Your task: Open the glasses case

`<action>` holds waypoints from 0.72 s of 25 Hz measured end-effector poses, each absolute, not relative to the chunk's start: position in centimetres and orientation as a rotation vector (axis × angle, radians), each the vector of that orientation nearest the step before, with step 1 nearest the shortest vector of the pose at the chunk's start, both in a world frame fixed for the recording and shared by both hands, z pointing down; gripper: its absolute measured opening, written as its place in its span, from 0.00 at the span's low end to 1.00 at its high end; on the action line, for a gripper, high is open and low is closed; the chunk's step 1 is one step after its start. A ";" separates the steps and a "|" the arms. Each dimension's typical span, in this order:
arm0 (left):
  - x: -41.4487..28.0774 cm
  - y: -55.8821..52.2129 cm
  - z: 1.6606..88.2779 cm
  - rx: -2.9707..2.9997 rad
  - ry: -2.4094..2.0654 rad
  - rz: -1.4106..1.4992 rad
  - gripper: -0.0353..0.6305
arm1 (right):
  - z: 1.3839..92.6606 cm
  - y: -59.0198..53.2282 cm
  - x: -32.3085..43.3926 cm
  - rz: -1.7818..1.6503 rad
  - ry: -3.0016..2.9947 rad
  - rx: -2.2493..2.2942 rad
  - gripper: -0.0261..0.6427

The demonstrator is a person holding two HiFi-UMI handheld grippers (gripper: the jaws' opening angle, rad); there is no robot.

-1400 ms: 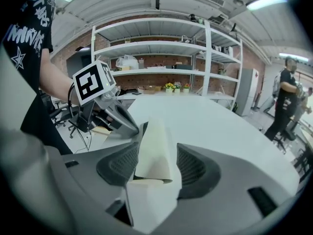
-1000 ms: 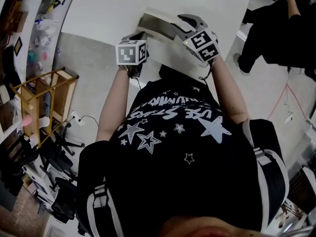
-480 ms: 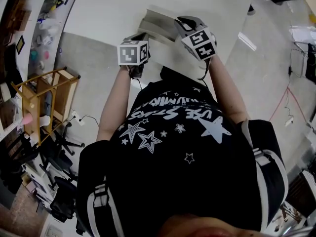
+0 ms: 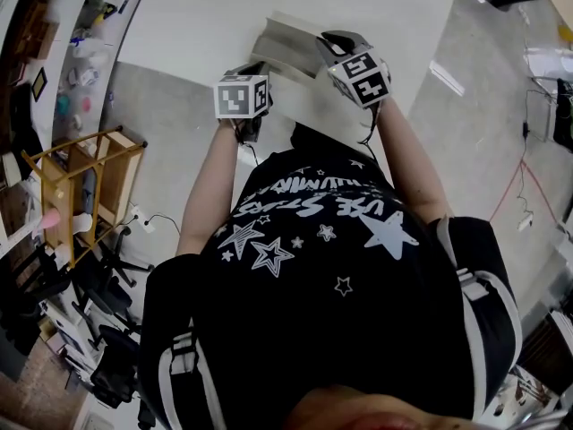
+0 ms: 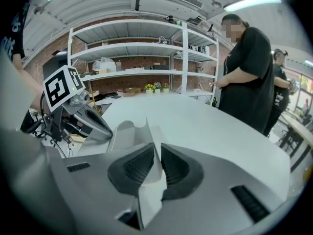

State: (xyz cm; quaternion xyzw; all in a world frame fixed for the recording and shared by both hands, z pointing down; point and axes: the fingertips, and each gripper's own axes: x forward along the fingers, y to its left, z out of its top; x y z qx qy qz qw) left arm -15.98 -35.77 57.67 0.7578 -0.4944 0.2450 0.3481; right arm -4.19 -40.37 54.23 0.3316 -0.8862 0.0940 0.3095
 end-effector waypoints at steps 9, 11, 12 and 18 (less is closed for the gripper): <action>-16.2 -35.2 56.5 1.974 -1.294 0.619 0.07 | 52.6 -39.1 -4.2 0.120 -2.354 0.905 0.11; -16.5 -34.9 56.0 1.982 -1.303 0.610 0.07 | 51.8 -38.8 -4.3 0.094 -2.363 0.926 0.11; -16.6 -34.7 55.7 1.986 -1.309 0.606 0.07 | 51.4 -38.6 -4.2 0.082 -2.365 0.935 0.11; -16.2 -32.7 54.0 2.017 -1.322 0.562 0.07 | 49.0 -36.8 -3.4 0.022 -2.384 0.997 0.11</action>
